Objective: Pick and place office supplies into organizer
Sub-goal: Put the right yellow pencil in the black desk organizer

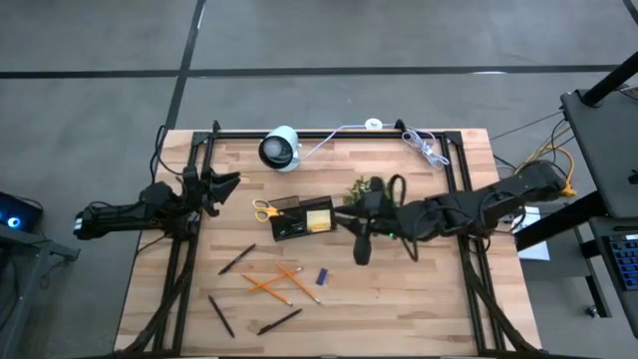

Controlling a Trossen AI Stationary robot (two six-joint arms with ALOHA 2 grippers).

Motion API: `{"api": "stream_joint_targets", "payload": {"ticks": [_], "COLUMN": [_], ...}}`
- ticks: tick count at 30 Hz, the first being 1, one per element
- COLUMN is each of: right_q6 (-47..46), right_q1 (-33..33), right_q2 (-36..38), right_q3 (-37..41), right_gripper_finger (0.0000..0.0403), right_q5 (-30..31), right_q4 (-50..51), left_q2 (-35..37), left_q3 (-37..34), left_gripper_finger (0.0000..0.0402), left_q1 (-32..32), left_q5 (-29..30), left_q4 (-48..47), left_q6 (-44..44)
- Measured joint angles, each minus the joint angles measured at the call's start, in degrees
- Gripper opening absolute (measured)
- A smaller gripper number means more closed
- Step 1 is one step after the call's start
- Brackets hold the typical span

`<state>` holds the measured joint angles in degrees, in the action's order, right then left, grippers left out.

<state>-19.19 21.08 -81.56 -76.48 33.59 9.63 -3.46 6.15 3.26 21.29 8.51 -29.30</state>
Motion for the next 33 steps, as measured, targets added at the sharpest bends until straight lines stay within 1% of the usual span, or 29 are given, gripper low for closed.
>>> {"api": "stream_joint_targets", "payload": {"ticks": [2,5,10,14,17,19,21,25,29,31,33], "right_q6": [-1.20,-3.43,-3.55,-4.52,-9.11,-12.99,-15.65,-16.36,-9.57,-4.35,-1.28], "right_q1": [0.15,0.33,0.31,-0.02,-0.98,-1.57,-1.75,-1.75,-1.75,-1.75,-1.87], "right_q2": [2.76,7.73,16.25,22.93,28.00,31.07,33.67,38.16,42.12,44.32,46.83], "right_q3": [3.65,10.61,24.53,36.36,43.92,47.80,50.63,53.62,54.41,54.87,55.78], "right_gripper_finger": [0.0072,0.0072,0.0070,0.0069,0.0068,0.0069,0.0071,0.0075,0.0072,0.0068,0.0063], "right_q5": [2.44,4.19,6.05,11.40,14.16,14.37,14.27,14.20,13.96,12.77,11.72], "right_q4": [-0.08,-2.92,-14.28,-20.81,-22.11,-22.25,-22.27,-22.29,-22.34,-22.43,-22.42], "left_q2": [0.00,0.02,0.16,0.16,-0.49,-1.10,-2.31,-6.29,-13.08,-17.00,-20.89], "left_q3": [0.00,0.00,0.00,0.00,0.00,-0.04,0.26,3.93,9.52,12.73,15.94], "left_gripper_finger": [0.0132,0.0132,0.0132,0.0132,0.0132,0.0132,0.0132,0.0132,0.0132,0.0132,0.0132], "left_q1": [0.00,-0.02,-0.01,0.01,0.00,-0.02,-0.02,-0.01,-0.02,-0.02,-0.02], "left_q5": [0.00,-0.02,-0.02,-0.05,-1.02,-1.09,-1.09,-1.04,-1.46,-1.52,-1.52], "left_q4": [-0.02,0.00,0.23,2.13,4.13,6.80,11.24,12.10,12.00,11.99,11.98], "left_q6": [-0.02,-0.14,-0.33,-0.25,0.04,-0.32,-0.28,1.36,6.61,9.60,12.27]}}
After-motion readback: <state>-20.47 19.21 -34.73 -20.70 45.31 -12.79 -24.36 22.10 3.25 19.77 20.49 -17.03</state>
